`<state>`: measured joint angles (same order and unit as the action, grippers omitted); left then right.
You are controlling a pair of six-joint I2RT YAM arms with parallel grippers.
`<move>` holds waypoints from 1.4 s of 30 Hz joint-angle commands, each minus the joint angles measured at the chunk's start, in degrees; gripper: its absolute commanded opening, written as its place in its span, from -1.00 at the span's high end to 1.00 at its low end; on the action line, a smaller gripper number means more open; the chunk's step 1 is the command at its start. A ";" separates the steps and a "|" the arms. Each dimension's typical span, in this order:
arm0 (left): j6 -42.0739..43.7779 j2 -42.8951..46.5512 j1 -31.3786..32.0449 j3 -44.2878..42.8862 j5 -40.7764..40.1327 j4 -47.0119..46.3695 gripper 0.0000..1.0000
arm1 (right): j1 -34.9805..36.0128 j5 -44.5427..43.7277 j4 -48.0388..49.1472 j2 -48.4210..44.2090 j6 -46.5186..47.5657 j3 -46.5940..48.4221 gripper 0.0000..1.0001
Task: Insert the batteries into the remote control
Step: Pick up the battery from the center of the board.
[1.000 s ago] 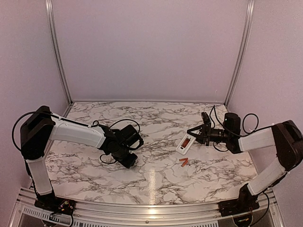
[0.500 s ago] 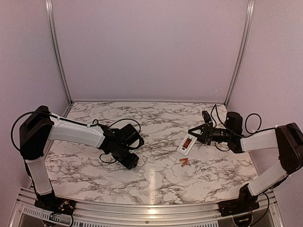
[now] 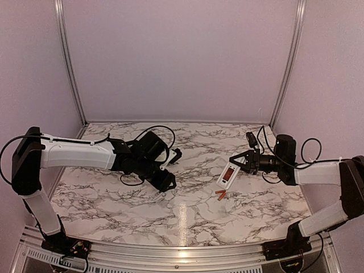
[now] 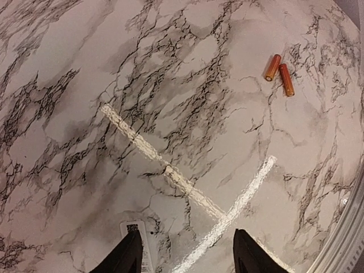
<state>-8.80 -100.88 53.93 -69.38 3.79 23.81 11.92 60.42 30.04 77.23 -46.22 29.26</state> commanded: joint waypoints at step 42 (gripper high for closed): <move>-0.73 -20.32 12.51 -29.43 2.02 -4.46 0.04 | 4.27 -0.61 1.77 2.61 -3.11 3.07 0.89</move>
<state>-9.85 -118.85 64.60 -95.77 1.41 21.34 15.31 61.71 27.94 79.35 -48.58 30.76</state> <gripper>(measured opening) 0.479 0.193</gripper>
